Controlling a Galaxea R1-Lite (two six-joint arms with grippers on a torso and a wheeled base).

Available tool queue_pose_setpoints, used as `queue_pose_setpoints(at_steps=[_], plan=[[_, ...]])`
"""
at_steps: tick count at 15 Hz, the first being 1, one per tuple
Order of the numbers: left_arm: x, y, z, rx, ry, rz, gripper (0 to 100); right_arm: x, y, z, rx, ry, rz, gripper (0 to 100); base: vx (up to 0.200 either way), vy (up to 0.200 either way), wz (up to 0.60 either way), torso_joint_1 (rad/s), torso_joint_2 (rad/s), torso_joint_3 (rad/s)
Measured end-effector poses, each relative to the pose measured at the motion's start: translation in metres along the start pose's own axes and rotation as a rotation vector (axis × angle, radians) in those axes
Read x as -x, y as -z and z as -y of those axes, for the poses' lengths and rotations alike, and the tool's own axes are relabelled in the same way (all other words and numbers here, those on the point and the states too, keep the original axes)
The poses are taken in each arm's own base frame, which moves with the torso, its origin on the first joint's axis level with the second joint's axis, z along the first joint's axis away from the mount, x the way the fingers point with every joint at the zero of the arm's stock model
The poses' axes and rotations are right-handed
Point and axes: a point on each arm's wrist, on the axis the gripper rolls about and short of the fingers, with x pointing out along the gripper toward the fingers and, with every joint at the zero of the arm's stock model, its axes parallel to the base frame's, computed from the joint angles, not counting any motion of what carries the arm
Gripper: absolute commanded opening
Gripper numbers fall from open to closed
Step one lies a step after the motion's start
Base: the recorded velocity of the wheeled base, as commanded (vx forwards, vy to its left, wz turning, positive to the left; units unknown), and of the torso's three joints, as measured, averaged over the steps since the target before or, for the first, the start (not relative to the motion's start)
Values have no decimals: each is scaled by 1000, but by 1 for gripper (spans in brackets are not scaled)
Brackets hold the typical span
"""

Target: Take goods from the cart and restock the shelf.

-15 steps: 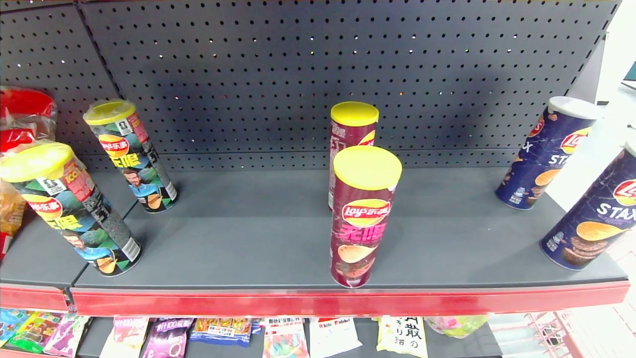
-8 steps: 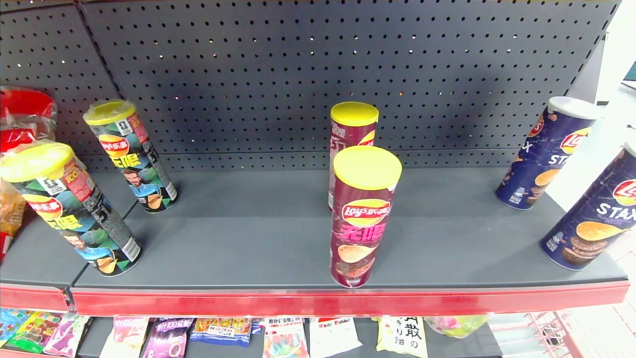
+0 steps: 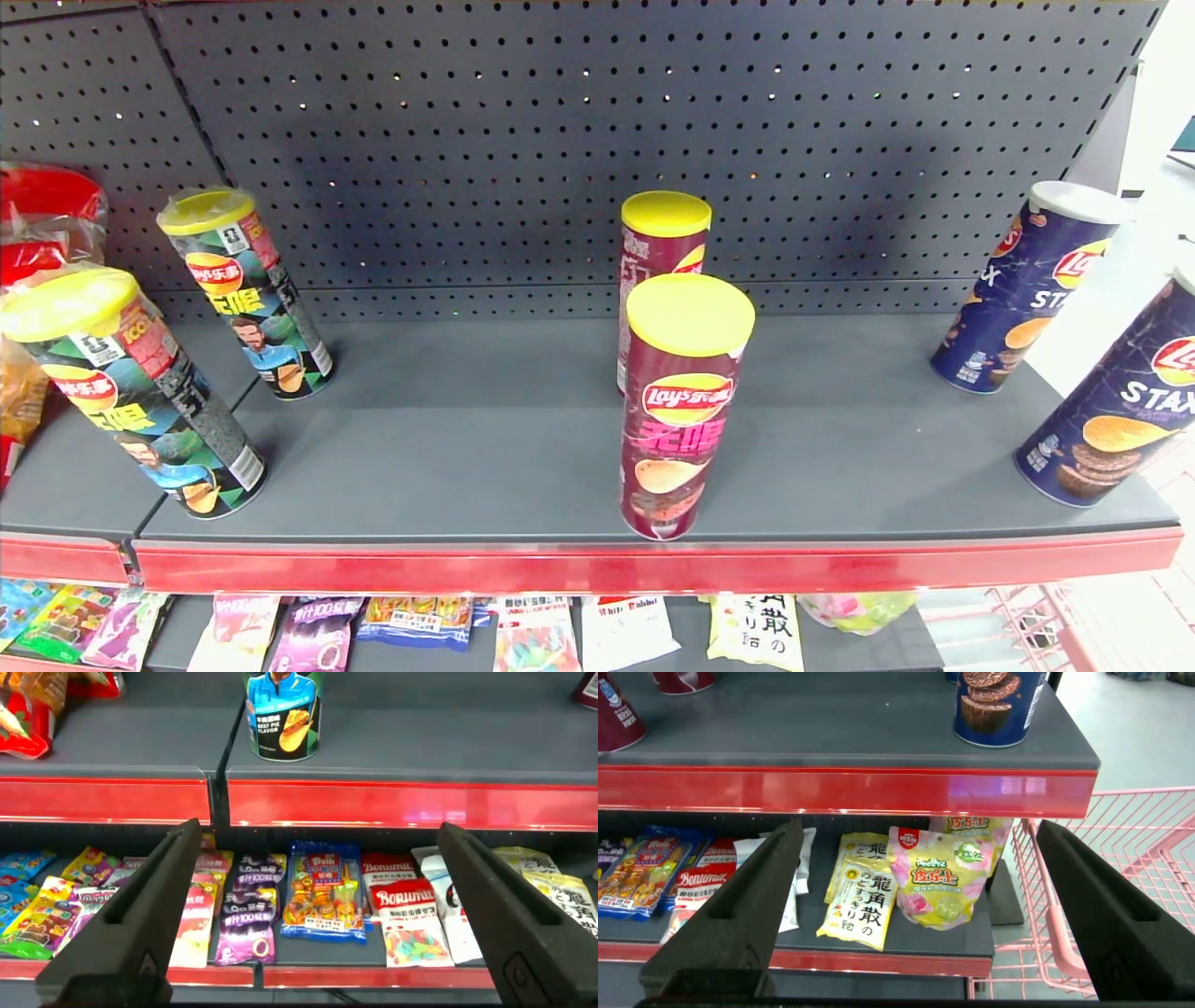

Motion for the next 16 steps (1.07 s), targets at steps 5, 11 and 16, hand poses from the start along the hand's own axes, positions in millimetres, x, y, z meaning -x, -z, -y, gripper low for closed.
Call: queue_pose_setpoints(at_steps=[5,11,16], plan=[[0,0,0,-1,0,0,100,0,0,0,0,0,0,100,0,0,0,0,0,0],[0,0,0,0,0,0,100,0,0,0,0,0,0,100,0,0,0,0,0,0],[0,0,0,-1,0,0,100,0,0,0,0,0,0,100,0,0,0,0,0,0]])
